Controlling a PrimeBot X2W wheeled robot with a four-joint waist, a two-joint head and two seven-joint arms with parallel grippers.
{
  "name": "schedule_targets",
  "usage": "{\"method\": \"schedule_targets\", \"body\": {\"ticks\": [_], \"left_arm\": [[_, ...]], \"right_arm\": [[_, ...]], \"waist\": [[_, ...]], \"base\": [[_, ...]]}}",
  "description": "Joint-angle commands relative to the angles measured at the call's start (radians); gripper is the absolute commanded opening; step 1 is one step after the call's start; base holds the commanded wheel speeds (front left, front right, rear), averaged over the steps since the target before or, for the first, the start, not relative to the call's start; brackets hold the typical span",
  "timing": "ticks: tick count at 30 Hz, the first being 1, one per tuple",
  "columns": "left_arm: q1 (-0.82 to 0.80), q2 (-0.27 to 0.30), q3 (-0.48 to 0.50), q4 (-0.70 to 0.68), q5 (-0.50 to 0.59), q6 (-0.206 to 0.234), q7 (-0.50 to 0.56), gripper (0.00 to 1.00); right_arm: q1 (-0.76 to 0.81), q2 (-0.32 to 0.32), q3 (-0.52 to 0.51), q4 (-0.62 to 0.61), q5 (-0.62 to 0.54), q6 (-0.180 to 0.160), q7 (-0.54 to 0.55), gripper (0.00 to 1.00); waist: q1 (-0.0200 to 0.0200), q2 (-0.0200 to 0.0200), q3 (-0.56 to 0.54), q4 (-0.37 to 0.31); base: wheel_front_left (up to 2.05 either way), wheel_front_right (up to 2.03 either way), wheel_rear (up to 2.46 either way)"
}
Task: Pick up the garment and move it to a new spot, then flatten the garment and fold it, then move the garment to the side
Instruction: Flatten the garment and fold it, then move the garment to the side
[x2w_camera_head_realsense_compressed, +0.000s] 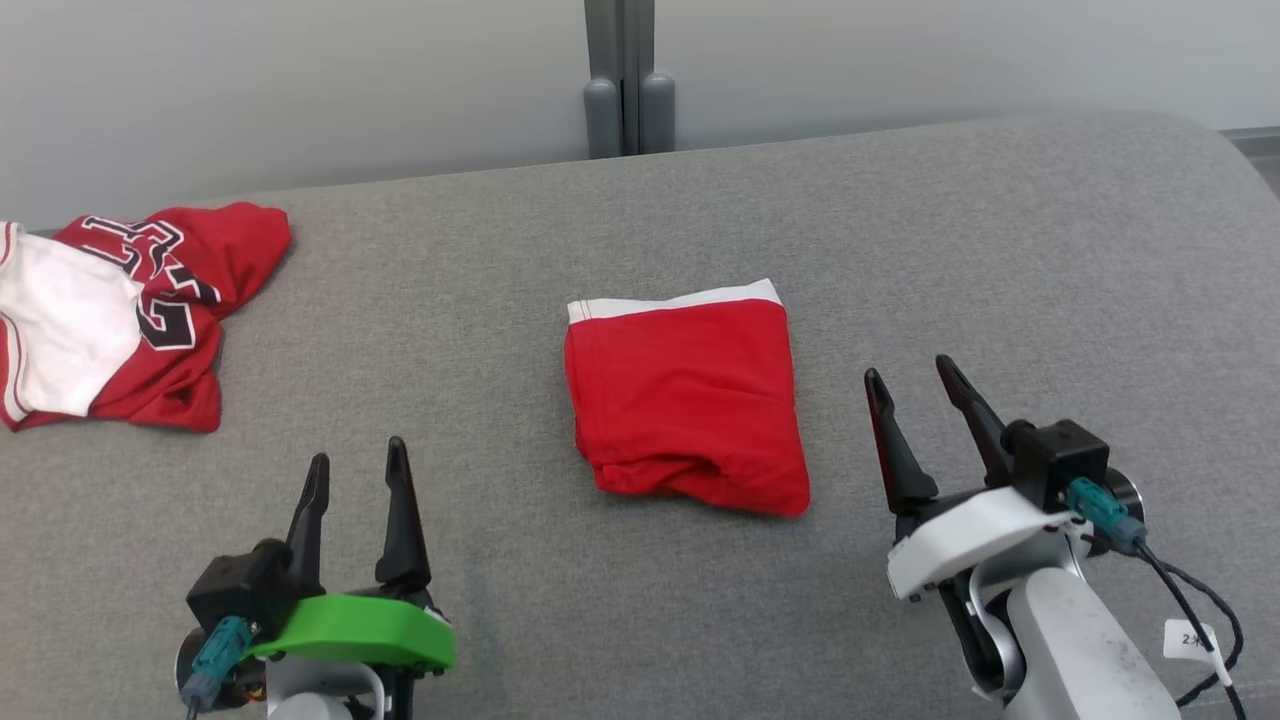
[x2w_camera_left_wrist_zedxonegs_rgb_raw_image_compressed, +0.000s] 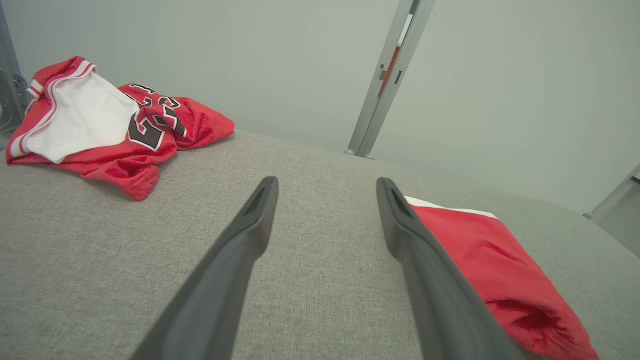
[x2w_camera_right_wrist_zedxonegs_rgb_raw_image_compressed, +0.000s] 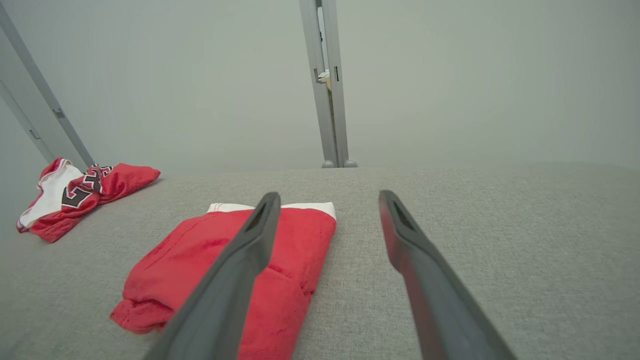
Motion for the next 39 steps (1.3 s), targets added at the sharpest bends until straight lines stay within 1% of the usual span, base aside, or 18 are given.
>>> {"method": "schedule_targets", "body": {"ticks": [1, 5, 9, 14, 21, 31, 36, 39], "left_arm": [[0.03, 0.0, 0.018, -0.003, 0.018, -0.007, -0.003, 1.0], [0.078, -0.007, 0.058, -0.008, 0.053, -0.023, -0.003, 1.0], [0.116, -0.016, 0.087, -0.004, 0.077, -0.035, -0.003, 1.0], [0.14, -0.024, 0.104, 0.001, 0.091, -0.047, -0.003, 1.0], [0.135, -0.031, 0.111, 0.005, 0.103, -0.059, -0.003, 1.0], [0.127, -0.034, 0.117, 0.006, 0.11, -0.066, -0.003, 1.0], [0.108, -0.034, 0.101, 0.002, 0.1, -0.066, -0.003, 1.0], [0.092, -0.034, 0.083, -0.008, 0.087, -0.06, -0.003, 1.0]], "right_arm": [[0.028, 0.005, -0.01, -0.017, -0.017, -0.001, -0.003, 1.0], [0.095, 0.01, -0.037, -0.065, -0.052, -0.001, -0.003, 1.0], [0.128, 0.01, -0.029, -0.089, -0.031, -0.001, -0.003, 1.0], [0.145, 0.011, -0.021, -0.088, -0.022, -0.001, -0.003, 1.0], [0.138, 0.011, -0.014, -0.077, -0.02, -0.001, -0.003, 1.0], [0.133, 0.011, -0.014, -0.075, -0.018, -0.001, -0.003, 1.0], [0.106, 0.01, -0.041, -0.045, -0.059, -0.001, -0.003, 1.0], [0.056, 0.011, -0.062, -0.023, -0.083, -0.001, 0.025, 1.0]], "waist": [[0.0, 0.0, -0.016, -0.021], [0.0, 0.0, -0.025, -0.032], [0.0, 0.0, -0.033, -0.037], [0.0, 0.0, -0.039, -0.033], [0.0, 0.0, -0.039, -0.019], [0.0, 0.0, -0.035, -0.009], [0.0, 0.0, -0.018, 0.005], [0.0, 0.0, 0.003, 0.023]], "base": [[0.0, 0.0, 0.0], [0.0, 0.0, 0.0], [0.0, 0.0, 0.0], [0.0, 0.0, 0.0], [0.0, 0.0, 0.0], [0.0, 0.0, 0.0], [0.0, 0.0, 0.0], [0.0, 0.0, 0.0]]}}
